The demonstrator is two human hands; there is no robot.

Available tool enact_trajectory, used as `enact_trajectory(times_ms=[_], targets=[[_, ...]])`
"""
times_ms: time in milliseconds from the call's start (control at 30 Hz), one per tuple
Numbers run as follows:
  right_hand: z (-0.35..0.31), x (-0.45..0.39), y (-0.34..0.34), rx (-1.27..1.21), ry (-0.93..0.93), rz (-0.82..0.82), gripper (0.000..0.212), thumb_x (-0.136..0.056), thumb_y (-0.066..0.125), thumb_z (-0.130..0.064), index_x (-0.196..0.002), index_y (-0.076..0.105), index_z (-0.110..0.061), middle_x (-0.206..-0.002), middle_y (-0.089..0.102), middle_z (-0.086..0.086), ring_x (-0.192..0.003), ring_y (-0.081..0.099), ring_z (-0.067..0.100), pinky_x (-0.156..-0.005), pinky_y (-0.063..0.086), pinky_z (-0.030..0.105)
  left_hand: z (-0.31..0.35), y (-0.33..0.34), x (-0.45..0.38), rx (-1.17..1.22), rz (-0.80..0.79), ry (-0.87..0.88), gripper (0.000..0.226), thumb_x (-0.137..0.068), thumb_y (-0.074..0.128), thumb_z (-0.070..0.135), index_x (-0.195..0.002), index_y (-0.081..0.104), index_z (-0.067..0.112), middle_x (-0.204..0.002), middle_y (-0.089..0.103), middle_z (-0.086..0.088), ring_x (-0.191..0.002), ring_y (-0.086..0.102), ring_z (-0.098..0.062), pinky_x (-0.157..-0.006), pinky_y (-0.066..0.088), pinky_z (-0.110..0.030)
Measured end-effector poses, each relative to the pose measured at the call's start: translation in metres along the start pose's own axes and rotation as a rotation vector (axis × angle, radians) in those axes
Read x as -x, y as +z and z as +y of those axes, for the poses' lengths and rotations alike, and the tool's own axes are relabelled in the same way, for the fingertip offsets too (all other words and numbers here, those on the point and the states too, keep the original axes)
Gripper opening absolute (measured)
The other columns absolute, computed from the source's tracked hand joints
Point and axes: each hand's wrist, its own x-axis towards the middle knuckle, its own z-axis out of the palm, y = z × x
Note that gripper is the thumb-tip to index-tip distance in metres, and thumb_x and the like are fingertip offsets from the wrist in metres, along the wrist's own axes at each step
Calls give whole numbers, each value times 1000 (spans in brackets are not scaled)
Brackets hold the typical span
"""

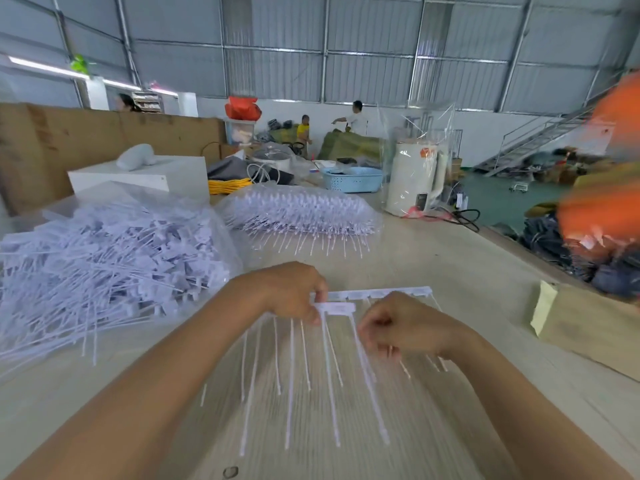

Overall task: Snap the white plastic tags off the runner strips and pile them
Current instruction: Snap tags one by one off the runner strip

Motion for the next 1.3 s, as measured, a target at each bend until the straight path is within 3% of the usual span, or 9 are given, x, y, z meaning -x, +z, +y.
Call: enact_trajectory(times_ms=[100,300,533,700,867,1033,1100,1200,1300], targets=[[3,-7,-1,-349,21,352,27,-98,45,-11,-79,61,2,-64,61,9,-48,52,15,-46,41,21,13,6,-4,158,161,97,18,-80,73,30,-91,59,30,-74,47,17,-78,52,-13,-65,36,-24],[2,-12,0,-679,107,230,57,-93,40,-57,-76,69,-12,-66,68,6,-48,56,14,-54,44,22,22,19,-10,-13,367,178,20,-84,64,36,-104,63,32,-82,62,2,-84,58,-22,-70,42,-29],[13,-11,1,-579,-64,386,34,-94,58,-24,-63,56,-9,-49,54,-2,-45,43,11,-46,32,20,29,26,-10,-493,721,435,14,-75,71,34,-70,69,21,-64,63,7,-67,59,-15,-75,39,-30],[14,-10,1,-350,-229,448,34,-92,57,-7,-59,54,-7,-49,48,-7,-48,39,7,-52,32,17,29,27,-13,-407,499,381,35,-98,35,36,-88,63,18,-87,63,2,-88,51,-16,-86,21,-30],[10,-3,-14,-195,-333,463,29,-92,56,-6,-63,56,-9,-48,45,-10,-43,36,2,-45,32,17,25,14,-7,439,235,293,44,-95,50,36,-75,67,0,-66,63,-16,-55,54,-16,-60,46,-31],[14,1,-33,-549,-111,649,28,-95,53,-11,-67,50,-9,-51,41,2,-39,34,11,-35,23,15,29,-4,5,804,82,331,32,-85,57,34,-66,72,13,-63,67,4,-66,61,-14,-68,50,-32],[26,14,-57,-918,36,728,26,-96,49,-13,-70,45,-12,-56,37,1,-37,31,6,-29,21,15,25,-9,10,939,44,316,43,-78,57,35,-78,70,-6,-65,70,7,-62,63,-11,-58,52,-27],[24,19,-70,-1360,58,497,27,-99,42,-20,-72,39,-15,-51,37,-3,-33,30,1,-23,19,9,20,-7,7,972,156,219,52,-77,58,38,-82,64,-14,-76,71,-2,-56,58,-14,-55,50,-28],[7,9,-49,-1302,79,299,24,-98,44,-22,-76,41,-14,-54,44,0,-37,38,4,-23,23,10,23,1,3,910,97,147,22,-89,59,25,-99,71,10,-70,60,-7,-55,56,-11,-57,48,-22]])
